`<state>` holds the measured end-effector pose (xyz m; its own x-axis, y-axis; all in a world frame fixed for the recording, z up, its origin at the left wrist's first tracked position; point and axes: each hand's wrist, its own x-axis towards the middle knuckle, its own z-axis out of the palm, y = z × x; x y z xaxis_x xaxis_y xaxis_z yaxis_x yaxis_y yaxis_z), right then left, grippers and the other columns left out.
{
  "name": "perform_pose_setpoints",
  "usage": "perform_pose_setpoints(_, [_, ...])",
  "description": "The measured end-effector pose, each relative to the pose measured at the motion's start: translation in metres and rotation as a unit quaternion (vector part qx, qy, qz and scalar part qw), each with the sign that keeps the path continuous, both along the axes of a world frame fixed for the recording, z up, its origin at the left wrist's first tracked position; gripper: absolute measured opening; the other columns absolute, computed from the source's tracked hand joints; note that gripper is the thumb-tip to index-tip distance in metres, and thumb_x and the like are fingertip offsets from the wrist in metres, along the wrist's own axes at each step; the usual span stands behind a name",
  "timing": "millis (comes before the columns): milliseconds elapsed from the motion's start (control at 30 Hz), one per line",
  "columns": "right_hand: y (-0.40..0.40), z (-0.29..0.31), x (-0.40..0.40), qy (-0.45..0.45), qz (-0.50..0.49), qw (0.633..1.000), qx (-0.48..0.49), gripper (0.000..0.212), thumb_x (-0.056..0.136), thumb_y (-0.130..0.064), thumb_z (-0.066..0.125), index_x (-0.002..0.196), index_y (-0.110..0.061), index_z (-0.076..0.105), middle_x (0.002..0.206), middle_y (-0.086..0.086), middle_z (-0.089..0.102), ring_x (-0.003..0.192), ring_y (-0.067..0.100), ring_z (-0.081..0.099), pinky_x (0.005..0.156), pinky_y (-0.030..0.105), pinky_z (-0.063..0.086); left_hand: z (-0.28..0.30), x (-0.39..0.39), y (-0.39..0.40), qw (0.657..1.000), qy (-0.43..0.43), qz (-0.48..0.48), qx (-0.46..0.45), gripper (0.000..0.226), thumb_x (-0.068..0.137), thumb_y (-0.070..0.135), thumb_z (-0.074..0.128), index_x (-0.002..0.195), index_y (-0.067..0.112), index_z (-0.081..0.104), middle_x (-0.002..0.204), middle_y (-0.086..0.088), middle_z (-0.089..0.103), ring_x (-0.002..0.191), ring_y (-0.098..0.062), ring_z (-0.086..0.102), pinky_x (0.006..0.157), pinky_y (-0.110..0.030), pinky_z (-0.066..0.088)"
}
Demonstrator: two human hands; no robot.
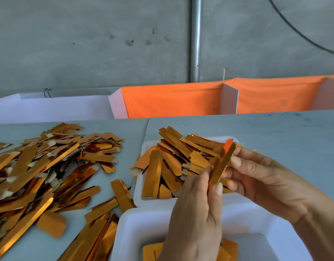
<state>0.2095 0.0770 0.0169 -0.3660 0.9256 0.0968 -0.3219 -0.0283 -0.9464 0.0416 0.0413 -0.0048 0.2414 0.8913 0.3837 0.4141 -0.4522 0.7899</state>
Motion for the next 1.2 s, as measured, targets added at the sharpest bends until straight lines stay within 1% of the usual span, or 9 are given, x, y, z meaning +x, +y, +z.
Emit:
perform_pose_setpoints(300, [-0.002,0.003,-0.001,-0.037,-0.051,0.998,0.001,0.054,0.050,-0.034,0.092,0.096,-0.012,0.074,0.078,0.009,0.067,0.064,0.012,0.062,0.054,0.022,0.053,-0.004,-0.002,0.001,0.999,0.022,0.020,0.016,0.043,0.095,0.047,0.026,0.137,0.044,0.032,0.110,0.022,0.044,0.096,0.003,0.054,0.084,-0.011,0.042])
perform_pose_setpoints(400, [-0.003,0.004,-0.003,-0.037,-0.068,0.997,0.009,0.057,0.058,-0.041,0.087,0.104,-0.012,0.070,0.094,0.013,0.069,0.064,0.013,0.061,0.051,0.022,0.050,-0.002,-0.007,0.002,0.998,-0.046,0.004,-0.051,0.028,0.097,0.043,0.031,0.120,0.042,0.048,0.100,0.011,0.059,0.082,0.011,0.057,0.074,-0.007,0.044])
perform_pose_setpoints(500, [-0.004,0.007,-0.001,-0.060,-0.088,0.994,0.027,0.044,0.067,-0.045,0.081,0.091,-0.011,0.070,0.075,0.007,0.062,0.056,0.012,0.054,0.047,0.021,0.044,0.000,-0.009,0.001,0.987,-0.092,-0.049,-0.125,0.024,0.096,0.044,0.035,0.112,0.040,0.052,0.094,0.007,0.065,0.078,0.005,0.064,0.072,-0.011,0.050])
perform_pose_setpoints(633, [-0.005,0.008,0.001,-0.072,-0.144,0.987,0.003,0.018,0.070,-0.031,0.065,0.069,-0.014,0.068,0.057,0.006,0.052,0.046,0.011,0.047,0.043,0.018,0.043,0.002,-0.007,-0.003,0.996,-0.014,0.001,-0.087,0.044,0.096,0.047,0.035,0.138,0.052,0.023,0.111,0.020,0.062,0.098,0.008,0.058,0.086,-0.011,0.046])
perform_pose_setpoints(767, [-0.007,0.009,-0.001,-0.106,-0.156,0.982,0.005,0.015,0.070,-0.027,0.064,0.064,-0.013,0.066,0.057,0.011,0.056,0.047,0.013,0.052,0.044,0.019,0.046,0.004,-0.005,-0.004,0.987,0.132,0.086,0.044,0.063,0.091,0.058,0.036,0.138,0.057,-0.006,0.132,0.029,0.028,0.120,0.003,0.035,0.096,-0.017,0.033])
perform_pose_setpoints(833, [-0.008,0.009,-0.002,-0.118,-0.156,0.981,0.005,0.016,0.071,-0.026,0.062,0.063,-0.012,0.065,0.058,0.012,0.058,0.048,0.013,0.055,0.045,0.019,0.048,0.006,-0.005,-0.005,0.976,0.185,0.100,0.065,0.068,0.087,0.058,0.046,0.144,0.048,0.009,0.130,0.025,0.035,0.118,-0.003,0.041,0.095,-0.021,0.038])
perform_pose_setpoints(933, [-0.010,0.011,-0.004,-0.121,-0.137,0.983,0.002,0.017,0.069,-0.024,0.060,0.058,-0.013,0.067,0.058,0.014,0.060,0.048,0.014,0.057,0.044,0.019,0.049,0.006,-0.007,-0.002,0.949,0.250,0.139,0.133,0.070,0.066,0.053,0.074,0.127,0.023,0.059,0.092,0.014,0.063,0.082,-0.008,0.063,0.075,-0.023,0.054])
perform_pose_setpoints(1133, [-0.009,0.011,0.000,-0.113,-0.088,0.990,-0.015,0.016,0.069,-0.021,0.060,0.062,-0.008,0.067,0.061,0.019,0.061,0.051,0.016,0.061,0.045,0.020,0.052,-0.002,-0.008,0.001,0.933,0.268,0.158,0.179,0.060,0.057,0.041,0.085,0.111,0.021,0.068,0.086,0.013,0.071,0.083,-0.008,0.068,0.084,-0.044,0.053])
perform_pose_setpoints(1200, [-0.008,0.010,0.001,-0.099,-0.076,0.992,-0.016,0.011,0.068,-0.018,0.063,0.071,-0.010,0.070,0.064,0.019,0.063,0.052,0.017,0.063,0.046,0.021,0.053,0.003,-0.010,-0.001,0.954,0.232,0.141,0.131,0.052,0.063,0.038,0.082,0.111,0.027,0.066,0.096,0.016,0.070,0.091,-0.006,0.066,0.086,-0.027,0.047])
